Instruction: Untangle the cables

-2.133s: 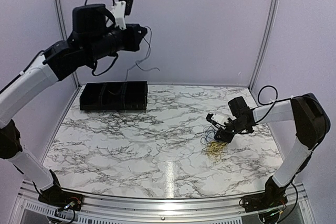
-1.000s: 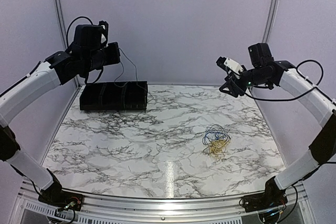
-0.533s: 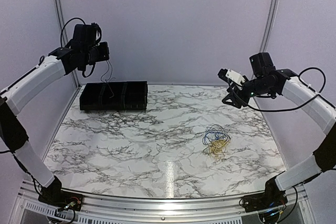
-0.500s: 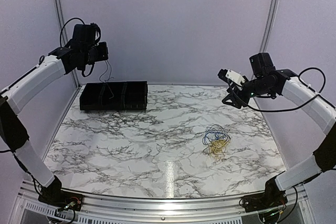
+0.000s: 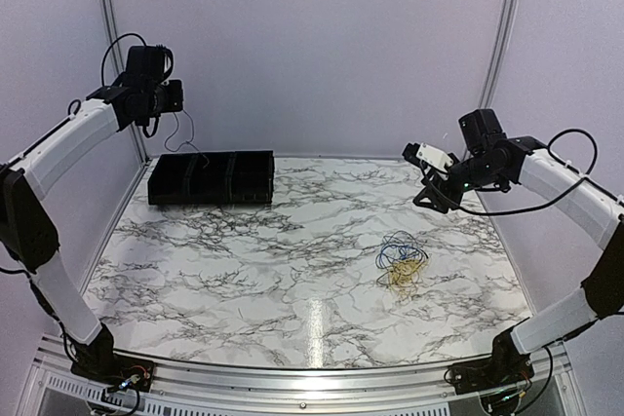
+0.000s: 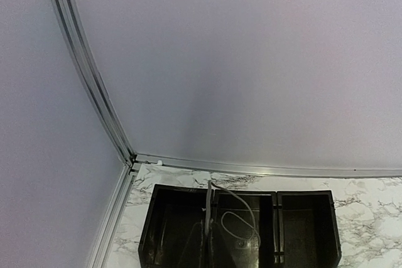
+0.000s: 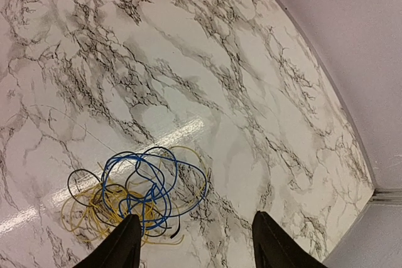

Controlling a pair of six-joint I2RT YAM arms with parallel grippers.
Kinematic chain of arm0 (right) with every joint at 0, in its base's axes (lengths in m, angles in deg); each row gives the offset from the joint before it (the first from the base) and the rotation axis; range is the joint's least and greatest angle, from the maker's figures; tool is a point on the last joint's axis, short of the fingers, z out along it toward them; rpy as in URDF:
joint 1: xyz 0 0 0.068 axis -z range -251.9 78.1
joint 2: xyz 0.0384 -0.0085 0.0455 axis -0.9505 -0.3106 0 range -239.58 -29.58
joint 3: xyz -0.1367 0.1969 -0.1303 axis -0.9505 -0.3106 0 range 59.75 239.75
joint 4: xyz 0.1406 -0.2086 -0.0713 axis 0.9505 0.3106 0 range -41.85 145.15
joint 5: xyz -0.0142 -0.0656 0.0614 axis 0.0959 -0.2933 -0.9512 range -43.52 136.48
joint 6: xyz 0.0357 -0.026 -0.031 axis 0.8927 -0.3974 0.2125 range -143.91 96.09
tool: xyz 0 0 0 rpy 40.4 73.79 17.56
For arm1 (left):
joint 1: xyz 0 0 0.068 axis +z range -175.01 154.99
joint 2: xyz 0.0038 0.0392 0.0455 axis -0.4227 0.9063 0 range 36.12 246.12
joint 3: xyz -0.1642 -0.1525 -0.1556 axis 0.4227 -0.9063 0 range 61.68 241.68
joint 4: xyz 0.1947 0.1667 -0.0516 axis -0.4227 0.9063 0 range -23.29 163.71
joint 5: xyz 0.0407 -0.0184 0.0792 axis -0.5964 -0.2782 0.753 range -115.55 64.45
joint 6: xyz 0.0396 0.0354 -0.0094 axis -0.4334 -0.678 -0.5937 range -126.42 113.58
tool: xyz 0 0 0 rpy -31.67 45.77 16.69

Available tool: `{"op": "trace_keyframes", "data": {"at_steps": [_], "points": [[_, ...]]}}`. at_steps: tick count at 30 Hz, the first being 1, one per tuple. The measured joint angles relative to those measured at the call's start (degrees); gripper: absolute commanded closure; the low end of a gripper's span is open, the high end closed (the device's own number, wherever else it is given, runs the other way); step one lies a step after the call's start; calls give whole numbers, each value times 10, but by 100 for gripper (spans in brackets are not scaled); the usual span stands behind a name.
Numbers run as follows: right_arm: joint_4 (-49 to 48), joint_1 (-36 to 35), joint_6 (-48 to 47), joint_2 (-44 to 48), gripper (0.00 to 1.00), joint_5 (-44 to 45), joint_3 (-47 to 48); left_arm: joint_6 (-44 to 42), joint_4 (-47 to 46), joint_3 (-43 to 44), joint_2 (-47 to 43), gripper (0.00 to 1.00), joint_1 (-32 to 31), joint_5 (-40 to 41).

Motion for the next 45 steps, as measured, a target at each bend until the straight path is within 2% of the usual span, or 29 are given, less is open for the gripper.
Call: {"op": "trace_keyframes", "data": {"at_steps": [11, 18, 34, 45], "points": [[0, 0, -2, -19, 39, 3, 0, -24, -1, 0, 16, 100, 78, 3], [2, 0, -2, -20, 39, 5, -11, -15, -8, 3, 81, 100, 119, -33], [17, 1, -2, -21, 39, 21, -33, 46, -42, 58, 273, 100, 140, -127], [18, 1, -3, -26, 39, 23, -34, 65, -52, 54, 307, 100, 143, -142]]}}
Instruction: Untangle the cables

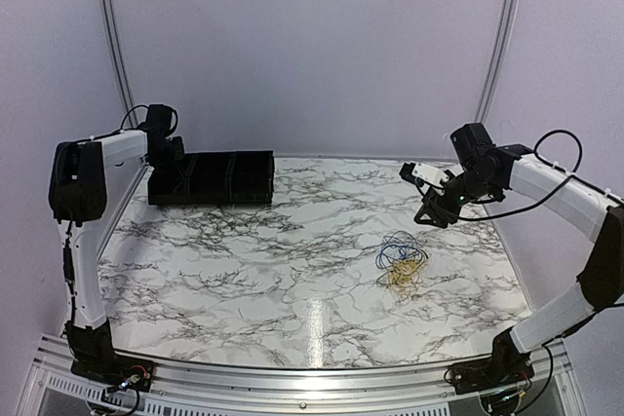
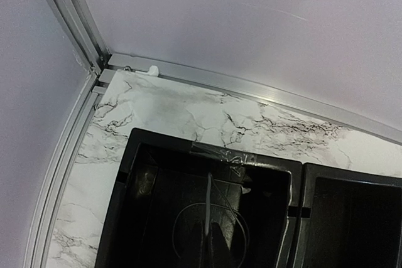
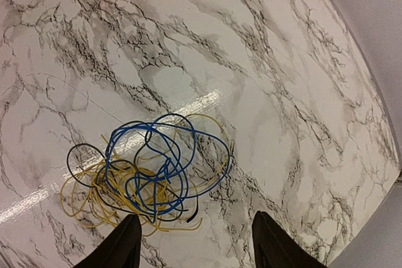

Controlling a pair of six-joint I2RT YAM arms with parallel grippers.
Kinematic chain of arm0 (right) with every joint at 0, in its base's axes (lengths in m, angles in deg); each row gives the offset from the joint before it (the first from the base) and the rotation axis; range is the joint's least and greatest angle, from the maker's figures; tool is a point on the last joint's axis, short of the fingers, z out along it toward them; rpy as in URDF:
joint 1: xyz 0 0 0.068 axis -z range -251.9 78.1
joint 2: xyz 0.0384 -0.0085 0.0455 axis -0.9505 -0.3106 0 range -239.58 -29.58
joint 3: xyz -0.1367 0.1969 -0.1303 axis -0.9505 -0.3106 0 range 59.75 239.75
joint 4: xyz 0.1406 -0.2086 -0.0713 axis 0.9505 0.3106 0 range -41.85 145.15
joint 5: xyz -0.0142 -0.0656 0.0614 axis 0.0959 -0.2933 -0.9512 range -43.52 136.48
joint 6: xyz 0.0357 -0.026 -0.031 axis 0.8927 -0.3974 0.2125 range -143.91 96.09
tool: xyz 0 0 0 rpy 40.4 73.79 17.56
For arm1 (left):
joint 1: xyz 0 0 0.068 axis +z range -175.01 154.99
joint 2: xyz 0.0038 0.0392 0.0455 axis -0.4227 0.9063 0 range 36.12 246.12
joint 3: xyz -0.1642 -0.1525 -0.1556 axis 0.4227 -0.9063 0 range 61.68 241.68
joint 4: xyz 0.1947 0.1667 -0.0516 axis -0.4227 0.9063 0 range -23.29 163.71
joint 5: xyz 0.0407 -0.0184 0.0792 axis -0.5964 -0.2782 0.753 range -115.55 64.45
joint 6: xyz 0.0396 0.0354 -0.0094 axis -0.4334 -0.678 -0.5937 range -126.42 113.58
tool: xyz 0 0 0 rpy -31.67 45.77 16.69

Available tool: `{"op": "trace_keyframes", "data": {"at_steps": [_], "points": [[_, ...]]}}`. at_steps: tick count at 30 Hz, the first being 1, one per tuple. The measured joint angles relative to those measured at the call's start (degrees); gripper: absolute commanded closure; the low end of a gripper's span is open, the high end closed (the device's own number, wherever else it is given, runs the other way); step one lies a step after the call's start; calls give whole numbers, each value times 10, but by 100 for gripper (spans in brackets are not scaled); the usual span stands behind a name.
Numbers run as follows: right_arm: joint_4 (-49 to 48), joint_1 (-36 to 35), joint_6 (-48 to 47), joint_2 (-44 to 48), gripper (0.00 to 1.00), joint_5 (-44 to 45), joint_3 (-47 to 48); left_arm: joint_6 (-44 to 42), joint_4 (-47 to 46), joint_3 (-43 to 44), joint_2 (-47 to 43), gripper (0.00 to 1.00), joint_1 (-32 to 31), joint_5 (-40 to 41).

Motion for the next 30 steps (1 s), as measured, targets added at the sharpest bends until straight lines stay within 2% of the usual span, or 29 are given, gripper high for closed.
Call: {"op": "trace_keyframes", "data": {"at_steps": [2, 4, 6, 11, 18, 24, 30], "points": [[0, 0, 0, -2, 39, 0, 0, 1, -3, -6, 0, 98, 0, -2], [0, 0, 0, -3, 39, 0, -1, 2, -3, -15, 0, 82, 0, -5], [0, 0, 0, -3, 39, 0, -1, 2, -2, -24, -1, 72, 0, -5], [-1, 0, 0, -5, 40, -2, -1, 7, 4, -70, -37, 58, 0, -4], [-1, 10, -2, -9, 40, -12, -1, 7, 13, -149, -200, 49, 0, -10], [-1, 54, -2, -14, 39, -23, -2, 11, 12, -243, -349, 48, 0, -26], [-10, 64, -1, -14, 40, -29, -35, 42, 24, -335, -395, 48, -8, -43]]}}
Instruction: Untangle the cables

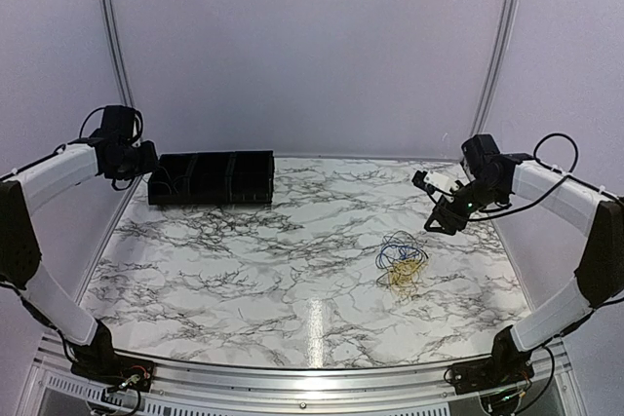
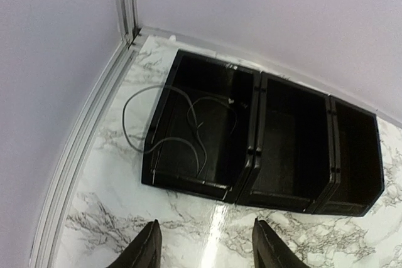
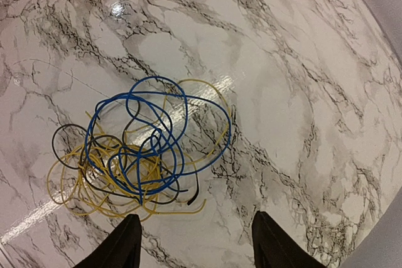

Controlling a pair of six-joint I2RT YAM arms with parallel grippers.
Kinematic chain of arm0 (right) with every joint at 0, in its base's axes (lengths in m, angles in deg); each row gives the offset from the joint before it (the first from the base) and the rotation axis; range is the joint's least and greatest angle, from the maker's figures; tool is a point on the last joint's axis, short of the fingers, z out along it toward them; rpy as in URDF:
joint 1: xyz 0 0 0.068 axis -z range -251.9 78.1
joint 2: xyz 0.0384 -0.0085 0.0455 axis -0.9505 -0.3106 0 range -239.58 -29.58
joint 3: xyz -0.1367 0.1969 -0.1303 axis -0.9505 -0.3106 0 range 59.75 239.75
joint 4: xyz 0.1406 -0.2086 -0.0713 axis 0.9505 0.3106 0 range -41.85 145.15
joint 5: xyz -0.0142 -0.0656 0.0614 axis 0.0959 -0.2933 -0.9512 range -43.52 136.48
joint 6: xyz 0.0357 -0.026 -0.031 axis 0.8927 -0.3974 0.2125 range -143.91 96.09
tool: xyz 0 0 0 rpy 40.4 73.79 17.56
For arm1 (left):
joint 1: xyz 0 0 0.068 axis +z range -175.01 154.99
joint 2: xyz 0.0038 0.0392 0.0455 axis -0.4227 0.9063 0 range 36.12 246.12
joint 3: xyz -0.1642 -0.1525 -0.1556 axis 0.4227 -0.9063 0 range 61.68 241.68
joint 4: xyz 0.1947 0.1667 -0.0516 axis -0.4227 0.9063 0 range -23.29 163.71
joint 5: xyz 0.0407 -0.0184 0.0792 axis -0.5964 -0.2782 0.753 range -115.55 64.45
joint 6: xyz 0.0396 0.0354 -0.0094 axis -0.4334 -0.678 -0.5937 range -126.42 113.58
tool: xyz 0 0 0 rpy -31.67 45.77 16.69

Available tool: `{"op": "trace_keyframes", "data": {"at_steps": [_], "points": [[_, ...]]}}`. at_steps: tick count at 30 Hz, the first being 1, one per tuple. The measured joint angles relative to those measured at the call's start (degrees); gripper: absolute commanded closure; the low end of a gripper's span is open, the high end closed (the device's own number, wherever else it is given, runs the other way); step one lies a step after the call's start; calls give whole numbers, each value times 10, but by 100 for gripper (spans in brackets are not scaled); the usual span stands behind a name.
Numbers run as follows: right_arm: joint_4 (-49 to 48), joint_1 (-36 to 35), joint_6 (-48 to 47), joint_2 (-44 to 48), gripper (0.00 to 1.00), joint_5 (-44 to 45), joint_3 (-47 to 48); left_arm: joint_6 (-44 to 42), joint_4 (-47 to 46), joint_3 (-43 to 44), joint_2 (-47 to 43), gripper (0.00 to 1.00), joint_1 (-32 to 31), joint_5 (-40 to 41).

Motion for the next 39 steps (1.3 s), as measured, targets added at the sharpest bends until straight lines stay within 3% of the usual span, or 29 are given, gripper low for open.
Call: {"op": "trace_keyframes", "data": {"at_steps": [6, 16, 23, 39], "points": [[-1, 0, 2, 0, 40, -9, -5, 59, 43, 12, 32, 46, 1, 73], [6, 0, 2, 10, 40, -9, -8, 161, 78, 187, 216, 47, 60, 133], [8, 0, 3, 27, 39, -6, -24, 185, 113, 290, 289, 54, 94, 135], [6, 0, 2, 36, 40, 7, -40, 189, 140, 269, 310, 71, 115, 55]]}}
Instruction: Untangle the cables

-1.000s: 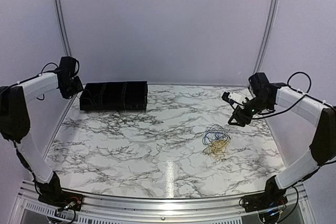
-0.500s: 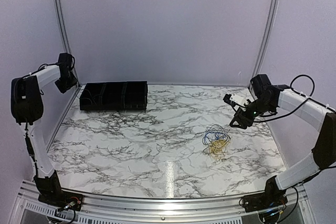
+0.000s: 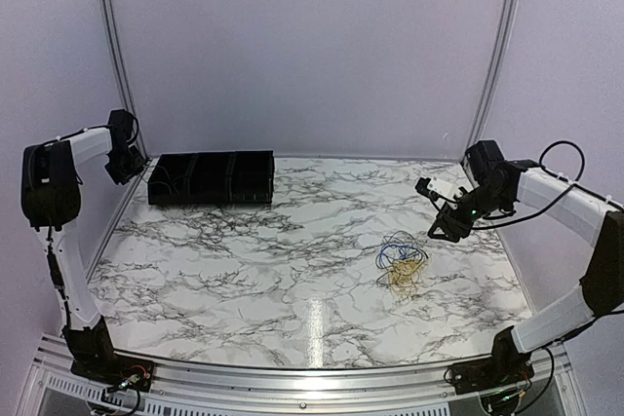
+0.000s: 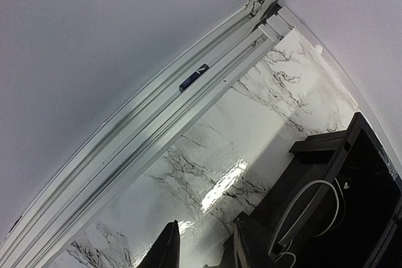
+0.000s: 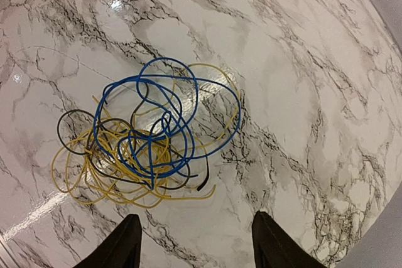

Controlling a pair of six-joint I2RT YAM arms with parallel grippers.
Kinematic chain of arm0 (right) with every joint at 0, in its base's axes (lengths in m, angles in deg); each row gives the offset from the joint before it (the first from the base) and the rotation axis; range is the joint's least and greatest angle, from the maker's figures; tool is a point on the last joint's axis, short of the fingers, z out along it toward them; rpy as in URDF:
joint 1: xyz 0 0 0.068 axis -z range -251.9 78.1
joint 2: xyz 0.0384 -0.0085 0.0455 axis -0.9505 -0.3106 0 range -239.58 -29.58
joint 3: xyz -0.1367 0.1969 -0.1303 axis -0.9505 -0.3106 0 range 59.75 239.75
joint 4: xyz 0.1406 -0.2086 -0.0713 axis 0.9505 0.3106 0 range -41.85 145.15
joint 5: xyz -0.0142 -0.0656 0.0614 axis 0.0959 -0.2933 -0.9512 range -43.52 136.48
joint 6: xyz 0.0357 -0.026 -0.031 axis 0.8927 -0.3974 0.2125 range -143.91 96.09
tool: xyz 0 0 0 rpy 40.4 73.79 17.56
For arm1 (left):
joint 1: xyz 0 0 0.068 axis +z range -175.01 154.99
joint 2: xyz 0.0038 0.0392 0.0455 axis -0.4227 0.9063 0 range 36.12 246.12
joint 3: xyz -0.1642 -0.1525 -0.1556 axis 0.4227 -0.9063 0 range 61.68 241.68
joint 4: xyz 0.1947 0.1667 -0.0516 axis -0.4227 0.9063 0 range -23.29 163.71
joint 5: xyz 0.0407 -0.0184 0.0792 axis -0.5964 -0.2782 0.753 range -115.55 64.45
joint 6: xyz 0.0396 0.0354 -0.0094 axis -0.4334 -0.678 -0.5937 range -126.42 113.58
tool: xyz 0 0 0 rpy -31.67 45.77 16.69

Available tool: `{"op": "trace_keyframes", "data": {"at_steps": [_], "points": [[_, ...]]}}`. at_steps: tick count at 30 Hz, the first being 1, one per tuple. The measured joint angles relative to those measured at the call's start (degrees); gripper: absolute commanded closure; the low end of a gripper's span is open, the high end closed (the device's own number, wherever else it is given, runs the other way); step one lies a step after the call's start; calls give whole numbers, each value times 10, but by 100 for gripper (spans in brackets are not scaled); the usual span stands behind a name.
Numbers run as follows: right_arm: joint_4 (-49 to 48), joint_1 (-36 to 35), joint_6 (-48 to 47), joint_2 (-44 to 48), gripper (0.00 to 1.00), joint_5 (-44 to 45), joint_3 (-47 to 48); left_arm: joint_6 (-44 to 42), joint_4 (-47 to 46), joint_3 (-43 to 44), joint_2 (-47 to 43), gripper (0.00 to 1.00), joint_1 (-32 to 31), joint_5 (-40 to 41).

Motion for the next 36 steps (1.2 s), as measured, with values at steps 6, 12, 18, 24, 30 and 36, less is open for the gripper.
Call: {"op": "trace_keyframes", "data": {"at_steps": [6, 12, 18, 24, 30, 36], "points": [[-1, 0, -1, 0, 40, 0, -2, -4, 1, 0, 0, 78, 0, -19], [-2, 0, -1, 0, 40, 0, -4, -3, 1, 0, 0, 62, 0, -28], [-3, 0, -1, 2, 40, 0, -13, -2, 1, 0, -14, 59, 0, -13], [-4, 0, -1, 4, 40, 0, -21, -2, 0, 1, -37, 62, 0, -26], [-4, 0, -1, 4, 40, 0, -21, 4, 0, 1, -21, 71, 0, -55], [-4, 0, -1, 4, 40, 0, -21, 7, 0, 2, -10, 95, 0, -74]]}}
